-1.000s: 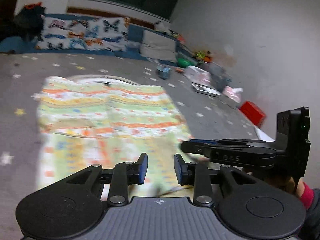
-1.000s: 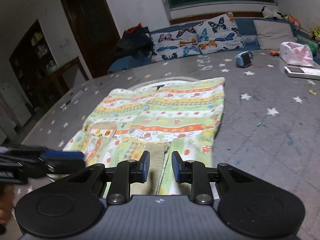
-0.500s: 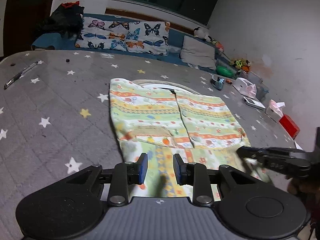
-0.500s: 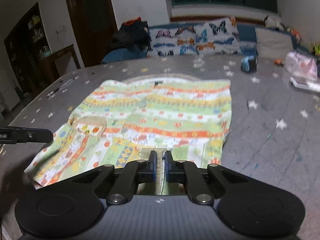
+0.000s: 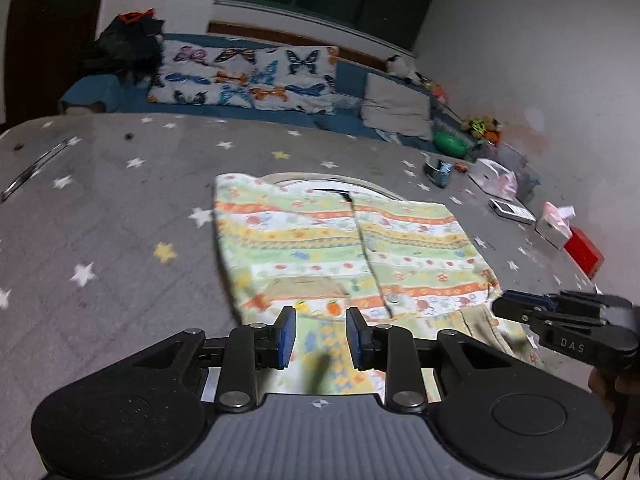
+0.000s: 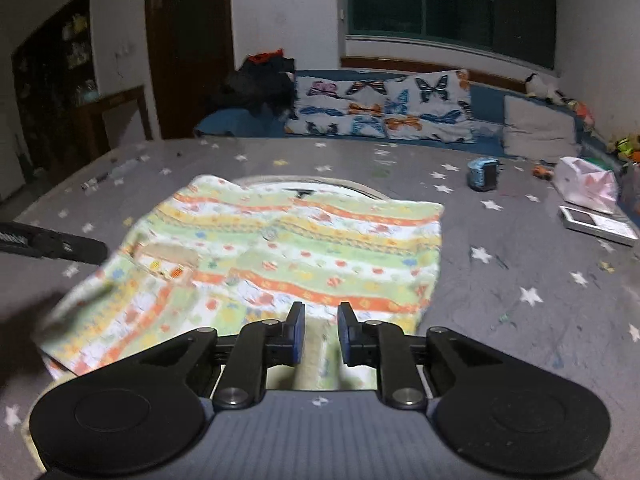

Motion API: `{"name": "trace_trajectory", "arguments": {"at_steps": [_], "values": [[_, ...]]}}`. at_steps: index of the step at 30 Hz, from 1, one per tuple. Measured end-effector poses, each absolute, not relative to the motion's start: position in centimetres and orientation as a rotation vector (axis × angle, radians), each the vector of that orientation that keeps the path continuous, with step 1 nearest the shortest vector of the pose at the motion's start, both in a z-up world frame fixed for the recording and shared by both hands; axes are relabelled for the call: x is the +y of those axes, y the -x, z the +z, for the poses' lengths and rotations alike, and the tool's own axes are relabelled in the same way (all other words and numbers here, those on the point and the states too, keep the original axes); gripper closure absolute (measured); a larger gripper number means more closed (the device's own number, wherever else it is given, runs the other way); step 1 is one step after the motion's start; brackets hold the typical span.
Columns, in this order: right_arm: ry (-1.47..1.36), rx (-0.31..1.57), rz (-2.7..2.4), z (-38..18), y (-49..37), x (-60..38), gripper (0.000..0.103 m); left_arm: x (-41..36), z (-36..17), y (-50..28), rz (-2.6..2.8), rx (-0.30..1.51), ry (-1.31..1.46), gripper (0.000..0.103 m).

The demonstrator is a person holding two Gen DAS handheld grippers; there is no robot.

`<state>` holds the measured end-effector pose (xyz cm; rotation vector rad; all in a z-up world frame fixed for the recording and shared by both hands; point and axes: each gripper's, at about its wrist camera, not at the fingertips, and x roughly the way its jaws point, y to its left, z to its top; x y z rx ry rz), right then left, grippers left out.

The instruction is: Fold clothes

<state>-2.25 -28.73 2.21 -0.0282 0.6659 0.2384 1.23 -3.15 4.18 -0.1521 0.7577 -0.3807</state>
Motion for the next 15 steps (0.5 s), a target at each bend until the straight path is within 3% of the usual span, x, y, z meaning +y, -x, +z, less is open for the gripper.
{"name": "trace_trajectory", "arguments": {"at_steps": [5,7,15], "values": [[0.028,0.710,0.300,1.4,1.5,-28.4,0.086,-4.2,2.4,-2.1,-0.361,0.799,0.064,0.074],[0.051,0.734,0.311,0.7,1.5,-28.2,0.086,-3.8,2.1,-2.2,-0.345,0.803,0.056,0.079],[0.068,0.700,0.410,2.2,2.8,-26.5,0.086,-5.3,3.9,-0.2,-0.458,0.781,0.066,0.079]]}}
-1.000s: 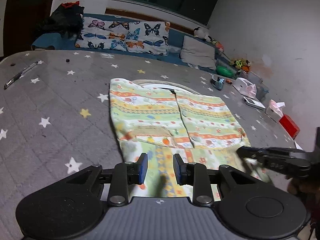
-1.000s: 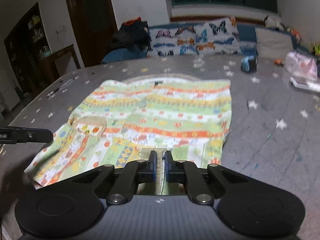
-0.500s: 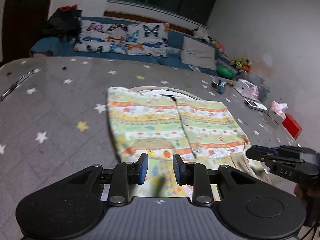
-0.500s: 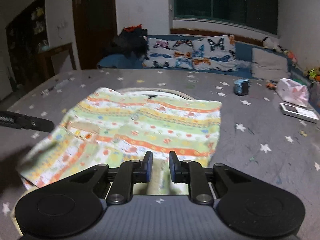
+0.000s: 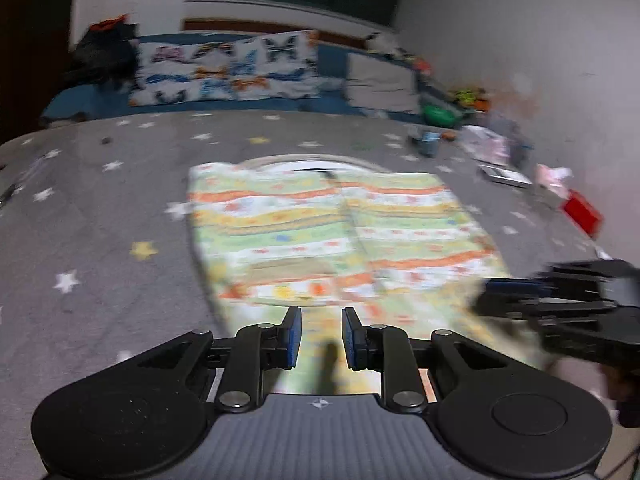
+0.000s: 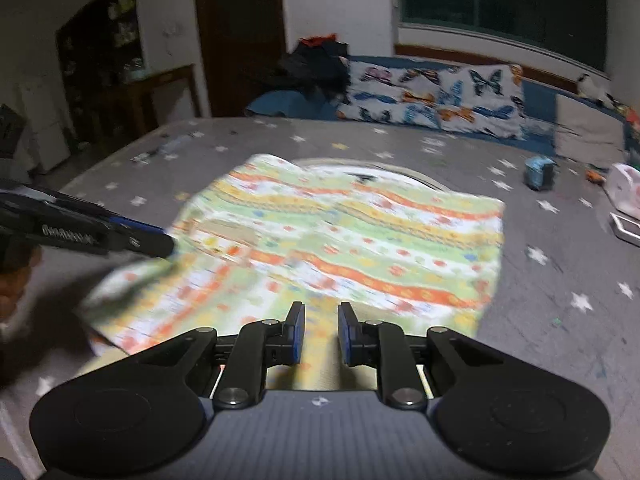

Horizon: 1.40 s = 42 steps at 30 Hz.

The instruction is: Fold clothes

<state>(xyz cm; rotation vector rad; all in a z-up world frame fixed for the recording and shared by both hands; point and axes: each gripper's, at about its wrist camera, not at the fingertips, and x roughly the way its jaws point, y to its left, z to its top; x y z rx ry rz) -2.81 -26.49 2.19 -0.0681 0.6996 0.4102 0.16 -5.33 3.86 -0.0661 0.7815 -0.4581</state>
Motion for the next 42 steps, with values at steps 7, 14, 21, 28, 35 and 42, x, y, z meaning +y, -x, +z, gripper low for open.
{"name": "trace_trajectory", "arguments": {"at_steps": [7,14,21,28,35,42], "values": [[0.130,0.719,0.538,1.2,3.4,-22.9,0.085,-7.4,2.4,1.6,-0.513,0.823,-0.010,0.079],[0.115,0.744,0.503,0.8,6.1,-25.2,0.083,-7.2,2.0,2.6,-0.514,0.817,-0.030,0.079],[0.098,0.752,0.455,0.8,8.3,-27.7,0.083,-7.3,2.8,4.3,-0.505,0.821,-0.041,0.077],[0.098,0.745,0.449,1.4,9.5,-28.7,0.082,-6.2,4.6,7.0,-0.479,0.859,0.032,0.069],[0.222,0.734,0.448,1.9,12.0,-29.3,0.076,-6.0,4.4,8.1,-0.500,0.947,0.129,0.065],[0.394,0.715,0.482,1.1,14.4,-28.4,0.063,-7.3,3.7,7.6,-0.567,0.996,0.168,0.086]]}}
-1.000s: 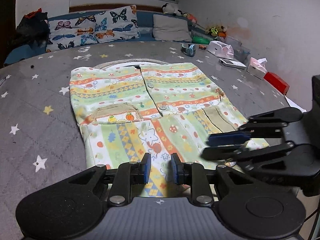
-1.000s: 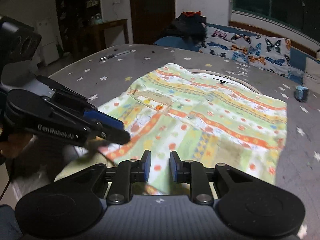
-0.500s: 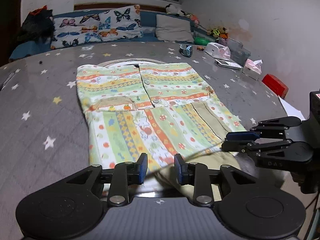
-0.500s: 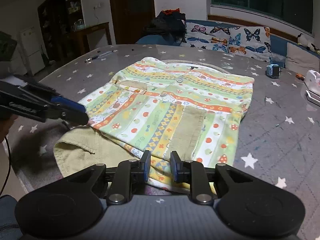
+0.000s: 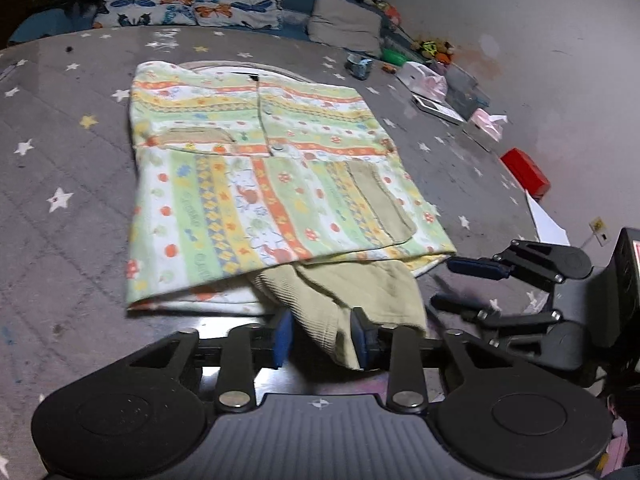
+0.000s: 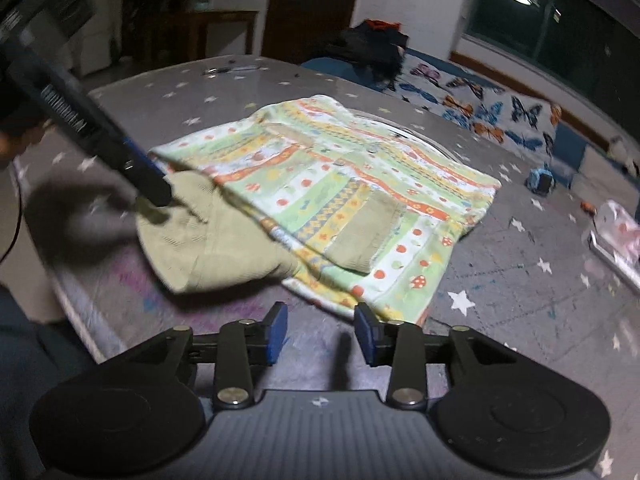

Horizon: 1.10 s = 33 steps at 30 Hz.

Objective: Fold clothes
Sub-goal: 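Grasp the khaki hem with the left gripper while the right gripper grasps beside it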

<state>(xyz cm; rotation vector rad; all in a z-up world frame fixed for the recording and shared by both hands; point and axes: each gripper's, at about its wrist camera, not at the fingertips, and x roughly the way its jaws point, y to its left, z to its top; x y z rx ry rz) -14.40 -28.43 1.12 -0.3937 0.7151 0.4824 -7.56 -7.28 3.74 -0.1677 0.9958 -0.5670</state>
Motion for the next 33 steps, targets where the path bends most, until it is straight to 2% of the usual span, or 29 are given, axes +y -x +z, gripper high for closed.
{"name": "trace_trajectory", "arguments": {"at_steps": [5,12,15,16,18,19,21,24,26,33], "values": [[0.454,0.670,0.539,0.5,15.2,-27.2,0.054,-6.8,5.1,6.4,-0.596,0.970,0.238,0.091],[0.500,0.576,0.560,0.1,14.0,-25.2,0.054,-6.2,6.3,3.5,-0.615,0.962,0.326,0.091],[0.442,0.575,0.571,0.5,12.3,-24.7,0.068,-6.0,6.6,2.9,-0.626,0.952,0.317,0.091],[0.414,0.582,0.575,0.7,11.7,-24.7,0.081,-5.8,6.7,3.1,-0.630,0.941,0.301,0.090],[0.331,0.603,0.571,1.4,10.5,-25.2,0.086,-5.5,6.9,3.7,-0.631,0.912,0.263,0.089],[0.292,0.608,0.569,1.9,10.0,-25.5,0.087,-5.3,7.0,4.2,-0.625,0.888,0.234,0.087],[0.238,0.611,0.566,2.8,9.1,-26.0,0.089,-4.8,7.2,5.3,-0.612,0.840,0.178,0.070],[0.173,0.623,0.559,3.7,8.0,-26.5,0.091,-5.0,7.3,7.7,-0.543,0.731,0.014,0.054],[0.146,0.627,0.553,4.2,7.5,-26.6,0.093,-5.6,6.8,9.0,-0.515,0.684,-0.090,0.050],[0.123,0.629,0.534,4.7,6.5,-26.4,0.093,-8.2,4.1,9.9,-0.445,0.627,-0.326,0.050]]}}
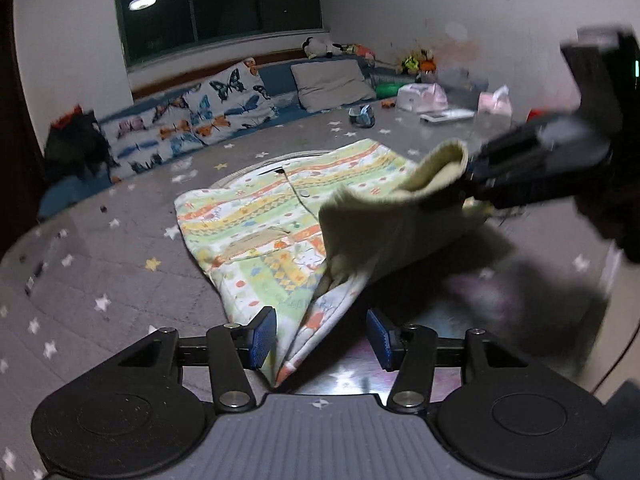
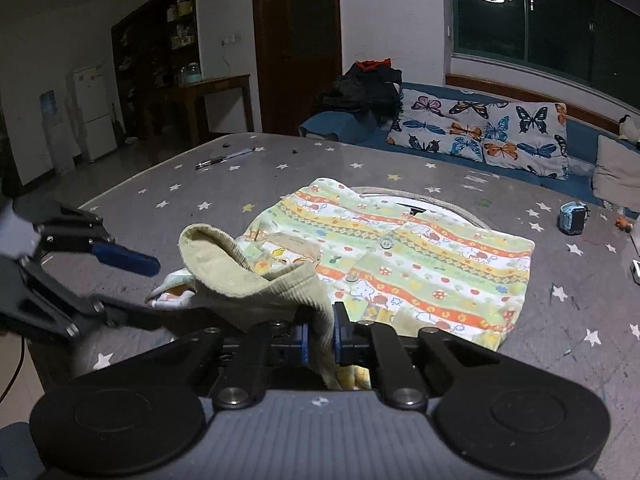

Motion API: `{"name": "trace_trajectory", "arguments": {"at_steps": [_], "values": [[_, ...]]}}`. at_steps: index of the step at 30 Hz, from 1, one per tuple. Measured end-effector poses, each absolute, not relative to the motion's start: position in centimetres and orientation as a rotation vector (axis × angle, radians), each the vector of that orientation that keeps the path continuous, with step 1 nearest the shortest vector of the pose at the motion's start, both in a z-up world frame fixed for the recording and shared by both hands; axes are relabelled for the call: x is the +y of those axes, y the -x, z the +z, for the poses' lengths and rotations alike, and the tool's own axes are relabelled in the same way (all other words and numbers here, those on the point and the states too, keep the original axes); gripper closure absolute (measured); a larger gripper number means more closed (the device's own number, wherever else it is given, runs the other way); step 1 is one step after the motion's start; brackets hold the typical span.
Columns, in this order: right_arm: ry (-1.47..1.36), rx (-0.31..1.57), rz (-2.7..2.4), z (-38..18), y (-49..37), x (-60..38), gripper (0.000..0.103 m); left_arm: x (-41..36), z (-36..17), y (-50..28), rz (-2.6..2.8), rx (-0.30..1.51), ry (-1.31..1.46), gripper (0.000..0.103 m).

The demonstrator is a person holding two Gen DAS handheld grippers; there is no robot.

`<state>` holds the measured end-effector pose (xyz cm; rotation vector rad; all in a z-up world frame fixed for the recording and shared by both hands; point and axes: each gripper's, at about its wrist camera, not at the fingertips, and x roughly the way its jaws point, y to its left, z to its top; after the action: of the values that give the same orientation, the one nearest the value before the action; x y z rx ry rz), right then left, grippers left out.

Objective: Fold clothes
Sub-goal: 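Grasp the khaki hem with the left gripper while the right gripper grasps beside it, then lift the hem with both grippers and fold it toward the collar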

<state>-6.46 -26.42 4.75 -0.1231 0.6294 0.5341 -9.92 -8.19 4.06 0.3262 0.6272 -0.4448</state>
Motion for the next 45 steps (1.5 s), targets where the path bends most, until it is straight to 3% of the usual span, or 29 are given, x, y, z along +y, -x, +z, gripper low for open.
{"name": "trace_trajectory", "arguments": {"at_steps": [5,7,12,18,26,30,31,33,36,37,43,45], "values": [[0.135,0.621,0.521,4.8,6.6,-26.3,0.093,-10.0,2.3,10.4,-0.400,0.540,-0.550,0.050],[0.139,0.617,0.518,4.7,6.7,-26.3,0.094,-10.2,1.5,10.6,-0.387,0.522,-0.629,0.057],[0.152,0.588,0.509,4.6,7.5,-26.0,0.098,-10.1,0.9,11.0,-0.400,0.488,-0.737,0.093],[0.173,0.537,0.521,5.3,9.7,-26.1,0.099,-9.2,2.8,13.2,-0.464,0.476,-0.747,0.101],[0.206,0.558,0.566,7.7,16.0,-28.0,0.099,-7.5,5.8,18.9,-0.599,0.511,-0.678,0.101],[0.209,0.572,0.550,7.7,17.0,-28.2,0.100,-7.9,4.4,18.7,-0.604,0.552,-0.640,0.095],[0.206,0.574,0.546,7.7,17.0,-28.1,0.100,-8.2,4.1,18.6,-0.606,0.560,-0.626,0.091],[0.193,0.569,0.540,7.9,16.9,-27.9,0.100,-9.1,3.5,19.0,-0.609,0.565,-0.612,0.069],[0.189,0.558,0.535,8.0,16.9,-28.0,0.099,-10.5,2.6,20.1,-0.588,0.509,-0.670,0.051],[0.189,0.555,0.533,8.1,16.9,-28.1,0.099,-11.0,2.3,20.4,-0.575,0.492,-0.686,0.050],[0.182,0.550,0.523,8.1,17.2,-28.1,0.099,-12.8,0.0,19.2,-0.489,0.476,-0.708,0.053],[0.185,0.543,0.517,8.0,17.4,-28.1,0.099,-12.9,-0.5,18.8,-0.474,0.474,-0.723,0.085]]}}
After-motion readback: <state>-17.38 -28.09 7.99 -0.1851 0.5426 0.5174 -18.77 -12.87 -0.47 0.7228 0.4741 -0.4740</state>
